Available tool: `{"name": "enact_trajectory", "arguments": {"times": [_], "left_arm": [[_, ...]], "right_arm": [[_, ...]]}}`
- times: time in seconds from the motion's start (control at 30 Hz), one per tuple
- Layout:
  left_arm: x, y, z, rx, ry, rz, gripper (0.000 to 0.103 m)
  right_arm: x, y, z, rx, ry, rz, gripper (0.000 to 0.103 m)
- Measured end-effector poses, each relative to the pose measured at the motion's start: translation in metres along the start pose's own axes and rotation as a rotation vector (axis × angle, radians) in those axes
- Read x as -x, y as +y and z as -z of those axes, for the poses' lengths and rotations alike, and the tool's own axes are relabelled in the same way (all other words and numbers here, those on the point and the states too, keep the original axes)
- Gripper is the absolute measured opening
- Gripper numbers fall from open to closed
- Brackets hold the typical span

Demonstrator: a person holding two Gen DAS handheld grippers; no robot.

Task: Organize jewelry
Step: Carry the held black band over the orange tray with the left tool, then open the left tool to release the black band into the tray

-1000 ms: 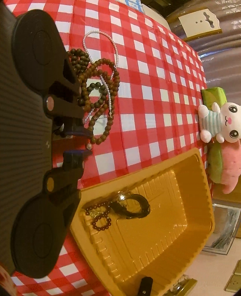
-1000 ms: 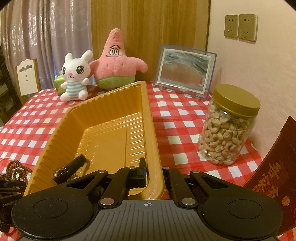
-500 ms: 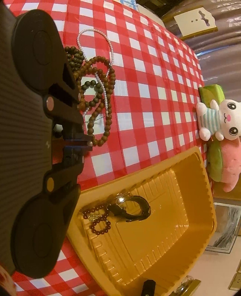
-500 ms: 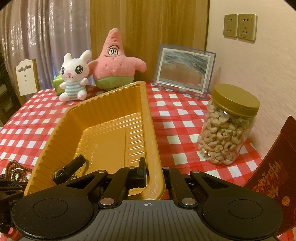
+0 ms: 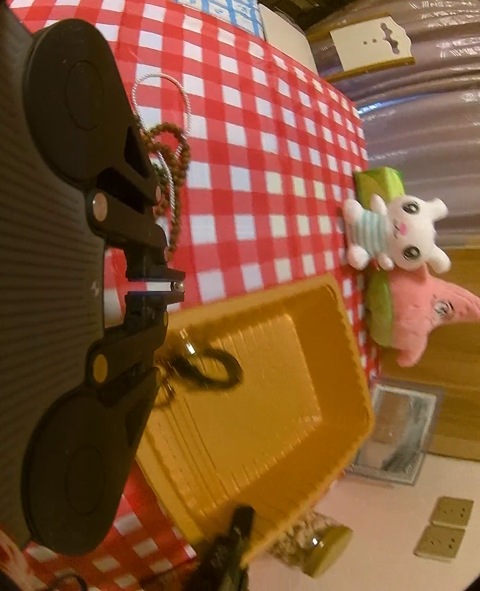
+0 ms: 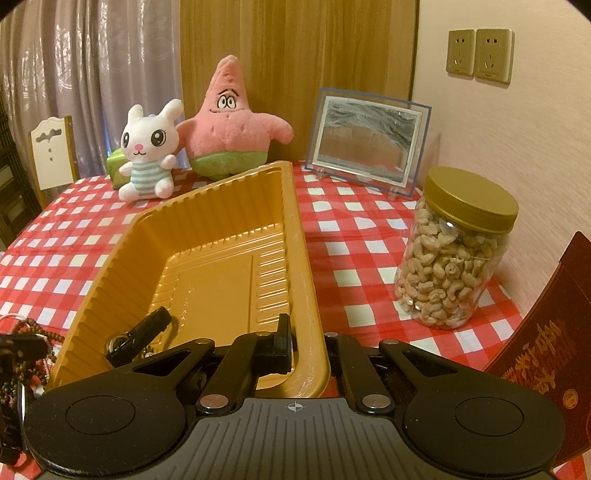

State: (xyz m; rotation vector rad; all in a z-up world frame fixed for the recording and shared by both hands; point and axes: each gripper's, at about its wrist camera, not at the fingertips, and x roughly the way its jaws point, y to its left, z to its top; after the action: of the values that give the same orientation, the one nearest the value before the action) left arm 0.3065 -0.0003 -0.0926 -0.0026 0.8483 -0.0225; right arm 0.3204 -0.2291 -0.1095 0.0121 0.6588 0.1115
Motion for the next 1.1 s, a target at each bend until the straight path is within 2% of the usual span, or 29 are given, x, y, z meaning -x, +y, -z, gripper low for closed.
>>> {"name": "enact_trajectory", "arguments": {"times": [0.23,0.37,0.73,0.8,0.87,0.93,1.1], "left_arm": [[-0.003,-0.034,-0.017,-0.033,-0.016,0.066,0.003],[-0.017,-0.049,-0.023,-0.044,0.004,0.086,0.003],[-0.041,-0.075,-0.038,-0.048,0.033,0.067,0.004],[-0.042,-0.076,-0.040,-0.044,0.029,0.061,0.007],[-0.041,-0.076,-0.041,-0.036,0.027,0.064,0.020],[-0.039,-0.075,-0.041,-0.025,0.024,0.062,0.027],[-0.031,-0.069,-0.042,-0.010,0.016,0.058,0.027]], "right_arm": [[0.000,0.003,-0.002,0.007,-0.002,-0.006,0.004],[-0.002,0.002,-0.002,0.006,0.000,-0.010,0.004],[-0.005,0.004,-0.004,0.006,-0.002,-0.023,0.004],[-0.005,0.003,-0.003,0.005,-0.001,-0.025,0.004],[-0.006,0.002,-0.003,0.001,0.002,-0.027,0.004],[-0.006,0.002,-0.003,0.001,0.004,-0.028,0.004],[-0.005,0.003,-0.003,0.003,0.003,-0.029,0.004]]}}
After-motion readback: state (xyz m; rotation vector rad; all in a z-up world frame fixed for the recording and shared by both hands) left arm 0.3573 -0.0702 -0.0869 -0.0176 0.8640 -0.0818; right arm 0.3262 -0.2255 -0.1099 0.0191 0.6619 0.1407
